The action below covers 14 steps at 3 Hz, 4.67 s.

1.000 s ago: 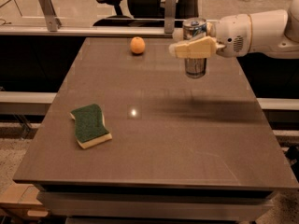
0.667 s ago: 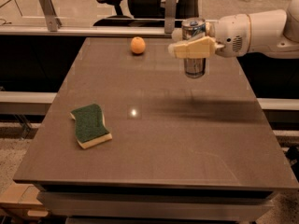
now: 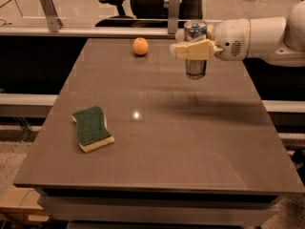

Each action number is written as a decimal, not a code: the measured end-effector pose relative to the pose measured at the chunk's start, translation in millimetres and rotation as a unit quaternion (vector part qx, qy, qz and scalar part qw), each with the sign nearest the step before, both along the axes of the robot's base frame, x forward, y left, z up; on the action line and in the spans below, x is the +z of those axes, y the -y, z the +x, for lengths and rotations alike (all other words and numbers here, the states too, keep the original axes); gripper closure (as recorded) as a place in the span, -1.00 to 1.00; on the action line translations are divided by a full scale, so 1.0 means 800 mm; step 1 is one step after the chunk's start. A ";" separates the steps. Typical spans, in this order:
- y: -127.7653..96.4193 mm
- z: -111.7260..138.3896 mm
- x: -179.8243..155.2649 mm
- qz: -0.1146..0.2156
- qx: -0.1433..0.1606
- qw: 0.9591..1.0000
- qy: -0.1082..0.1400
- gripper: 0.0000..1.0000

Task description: Move redbull can near orange

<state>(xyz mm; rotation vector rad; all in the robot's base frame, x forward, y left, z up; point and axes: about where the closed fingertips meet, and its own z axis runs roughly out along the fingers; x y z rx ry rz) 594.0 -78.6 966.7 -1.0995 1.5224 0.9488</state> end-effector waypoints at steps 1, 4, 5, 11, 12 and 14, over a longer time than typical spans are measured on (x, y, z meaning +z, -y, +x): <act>0.005 0.024 0.008 0.001 -0.030 0.999 0.027 1.00; 0.037 0.117 0.055 0.035 -0.085 0.991 0.096 1.00; 0.043 0.148 0.058 0.062 -0.090 0.987 0.117 1.00; -0.029 0.263 -0.015 0.091 -0.105 0.988 0.067 1.00; -0.034 0.268 -0.026 0.091 -0.117 0.986 0.078 1.00; -0.038 0.269 -0.046 0.078 -0.135 0.984 0.082 1.00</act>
Offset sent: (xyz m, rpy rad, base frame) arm 0.0585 -0.0302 0.0377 0.0098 -0.1597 -0.1780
